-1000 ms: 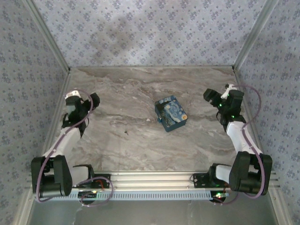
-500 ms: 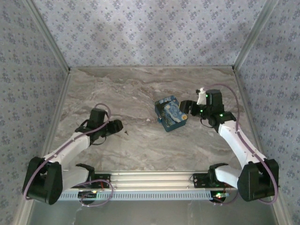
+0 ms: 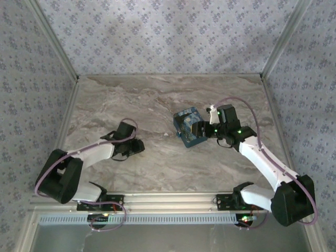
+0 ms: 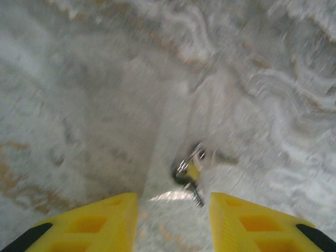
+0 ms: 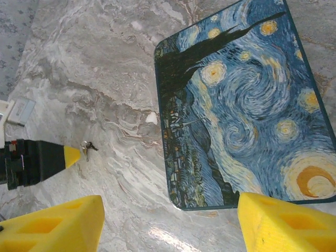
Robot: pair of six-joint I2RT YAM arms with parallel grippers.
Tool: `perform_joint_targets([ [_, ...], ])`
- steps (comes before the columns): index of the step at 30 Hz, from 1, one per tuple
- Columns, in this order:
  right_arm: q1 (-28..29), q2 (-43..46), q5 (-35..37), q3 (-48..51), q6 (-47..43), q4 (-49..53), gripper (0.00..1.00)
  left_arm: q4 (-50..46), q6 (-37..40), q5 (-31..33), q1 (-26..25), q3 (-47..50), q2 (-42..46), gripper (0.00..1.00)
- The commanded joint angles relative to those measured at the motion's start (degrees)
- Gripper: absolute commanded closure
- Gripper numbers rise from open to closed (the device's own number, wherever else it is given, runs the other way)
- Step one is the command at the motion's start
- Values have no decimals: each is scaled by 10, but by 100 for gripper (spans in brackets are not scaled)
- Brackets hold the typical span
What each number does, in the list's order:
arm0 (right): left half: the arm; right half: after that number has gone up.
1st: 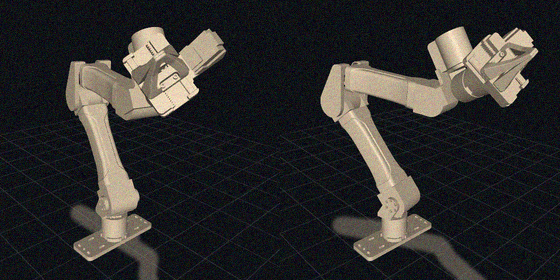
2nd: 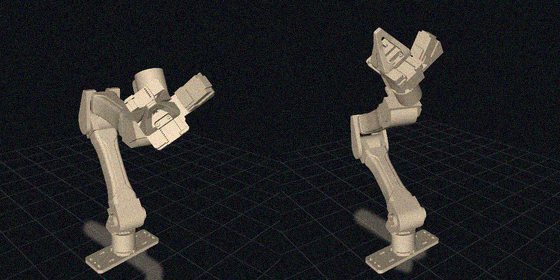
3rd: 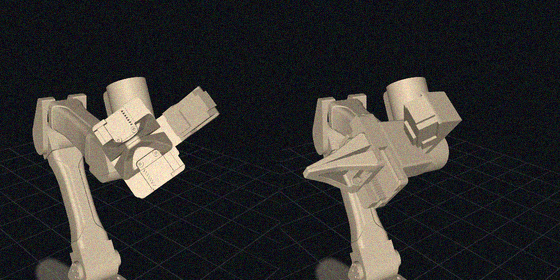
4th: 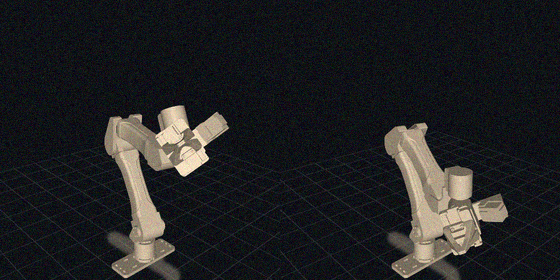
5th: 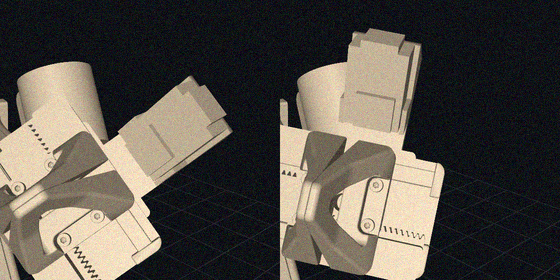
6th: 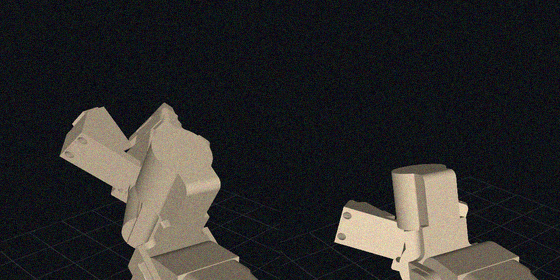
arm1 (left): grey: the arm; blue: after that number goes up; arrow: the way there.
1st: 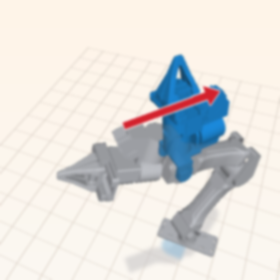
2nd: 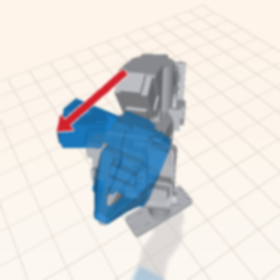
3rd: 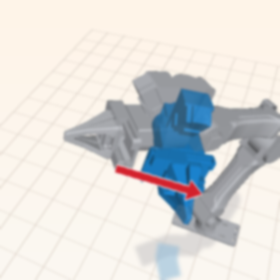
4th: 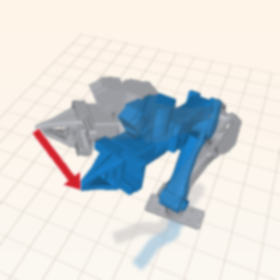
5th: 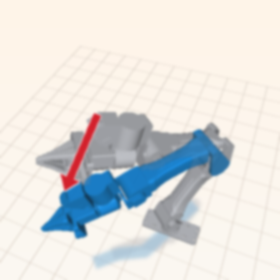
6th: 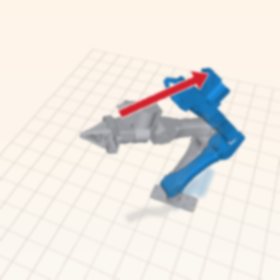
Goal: Unlock the padlock with the key
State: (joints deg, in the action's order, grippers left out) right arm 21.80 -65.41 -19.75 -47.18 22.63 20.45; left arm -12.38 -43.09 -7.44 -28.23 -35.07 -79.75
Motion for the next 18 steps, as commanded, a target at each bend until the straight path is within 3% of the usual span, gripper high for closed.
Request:
perform_joint_targets([
  [1,5,2,14,-9,-4,17,30,17,-22,46,-12,-19,-12,65],
  [6,6,5,16,3,4,7,29,31,-27,46,-28,-29,-48,66],
  [18,7,11,19,23,9,4,30,40,-22,51,-69,-95,-142,84],
])
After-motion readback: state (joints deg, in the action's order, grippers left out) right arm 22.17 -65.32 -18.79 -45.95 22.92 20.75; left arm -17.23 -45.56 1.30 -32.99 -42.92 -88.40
